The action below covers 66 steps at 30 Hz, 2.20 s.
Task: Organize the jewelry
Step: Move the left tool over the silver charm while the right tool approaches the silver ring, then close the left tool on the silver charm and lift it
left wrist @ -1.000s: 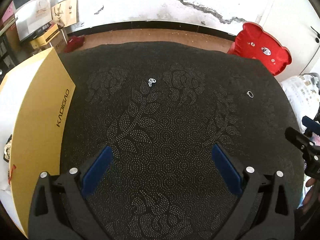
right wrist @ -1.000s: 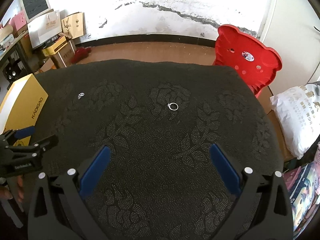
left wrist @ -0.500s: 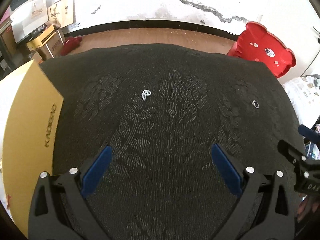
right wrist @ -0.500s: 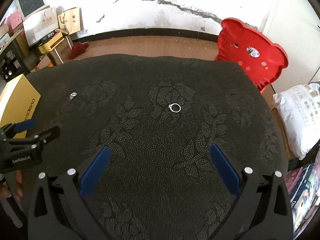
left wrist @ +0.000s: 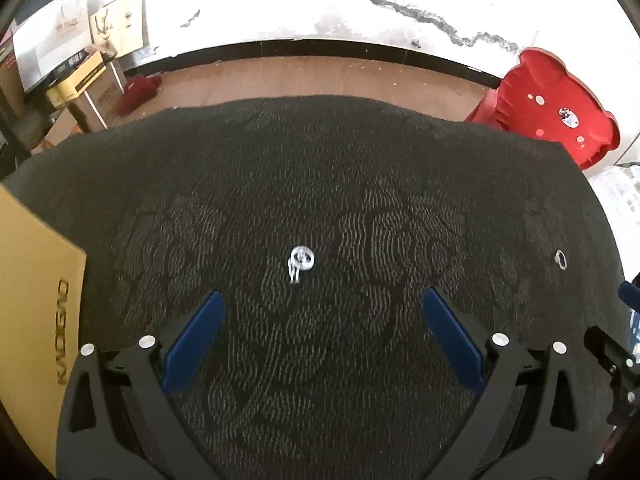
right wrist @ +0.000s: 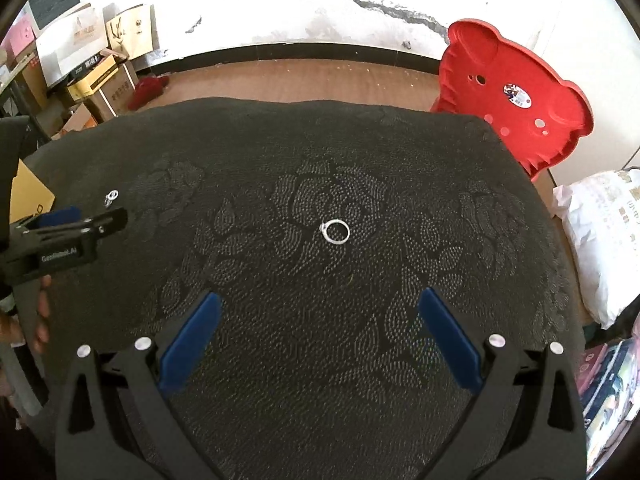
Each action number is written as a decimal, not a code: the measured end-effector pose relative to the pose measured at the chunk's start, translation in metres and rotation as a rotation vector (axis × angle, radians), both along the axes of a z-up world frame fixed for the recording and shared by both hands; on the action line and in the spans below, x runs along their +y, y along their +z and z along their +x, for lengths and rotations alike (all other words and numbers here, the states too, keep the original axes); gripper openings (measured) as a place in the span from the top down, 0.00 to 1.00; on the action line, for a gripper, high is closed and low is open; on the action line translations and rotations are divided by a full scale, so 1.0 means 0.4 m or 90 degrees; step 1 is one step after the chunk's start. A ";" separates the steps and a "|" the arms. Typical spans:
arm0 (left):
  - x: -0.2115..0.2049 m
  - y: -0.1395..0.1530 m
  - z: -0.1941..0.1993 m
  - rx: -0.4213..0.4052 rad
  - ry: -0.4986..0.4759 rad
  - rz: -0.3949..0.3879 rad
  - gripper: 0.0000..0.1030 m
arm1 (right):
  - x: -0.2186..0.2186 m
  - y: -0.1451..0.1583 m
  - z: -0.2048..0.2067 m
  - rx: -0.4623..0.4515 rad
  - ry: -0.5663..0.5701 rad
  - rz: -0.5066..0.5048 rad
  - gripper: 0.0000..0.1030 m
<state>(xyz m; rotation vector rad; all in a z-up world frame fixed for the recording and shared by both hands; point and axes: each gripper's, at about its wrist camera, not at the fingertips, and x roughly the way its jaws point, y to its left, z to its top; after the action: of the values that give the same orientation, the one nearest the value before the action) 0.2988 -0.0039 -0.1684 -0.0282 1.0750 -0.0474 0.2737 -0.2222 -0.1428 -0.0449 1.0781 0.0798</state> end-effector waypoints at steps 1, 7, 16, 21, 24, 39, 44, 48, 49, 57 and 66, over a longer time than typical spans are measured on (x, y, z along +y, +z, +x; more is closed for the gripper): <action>-0.004 -0.002 0.006 -0.003 -0.001 0.006 0.06 | -0.004 -0.006 0.009 -0.002 0.001 0.000 0.06; 0.001 -0.025 0.029 -0.012 -0.001 0.014 0.06 | -0.019 -0.051 0.048 0.025 -0.007 0.015 0.06; -0.001 -0.031 0.038 -0.027 0.007 0.018 0.06 | -0.002 -0.071 0.063 0.028 0.000 0.022 0.06; -0.020 -0.032 0.040 -0.024 -0.008 0.021 0.06 | 0.015 -0.070 0.064 0.023 0.006 0.018 0.06; -0.019 -0.035 0.039 -0.029 -0.005 0.023 0.06 | 0.013 -0.078 0.067 0.026 0.001 0.022 0.06; -0.016 -0.041 0.034 -0.060 -0.020 0.036 0.08 | -0.001 -0.081 0.070 0.017 -0.011 0.022 0.06; -0.014 -0.033 0.019 -0.084 -0.022 0.045 0.29 | -0.014 -0.072 0.067 0.013 -0.009 0.028 0.06; -0.014 -0.027 0.005 -0.097 -0.023 0.051 0.54 | -0.036 -0.067 0.067 0.009 -0.011 0.038 0.06; -0.020 -0.024 0.001 -0.100 -0.025 0.057 0.60 | -0.042 -0.066 0.066 0.009 -0.014 0.041 0.06; -0.055 -0.025 -0.010 -0.113 -0.047 0.084 0.87 | -0.054 -0.064 0.064 0.009 -0.011 0.052 0.06; -0.064 0.034 -0.050 -0.132 -0.036 0.112 0.88 | -0.058 -0.050 0.040 0.003 -0.003 0.072 0.06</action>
<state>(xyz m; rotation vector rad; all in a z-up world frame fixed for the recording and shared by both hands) 0.2790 -0.0293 -0.1548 0.1634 0.8700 -0.0069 0.2896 -0.2454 -0.1628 0.0604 1.0770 0.1365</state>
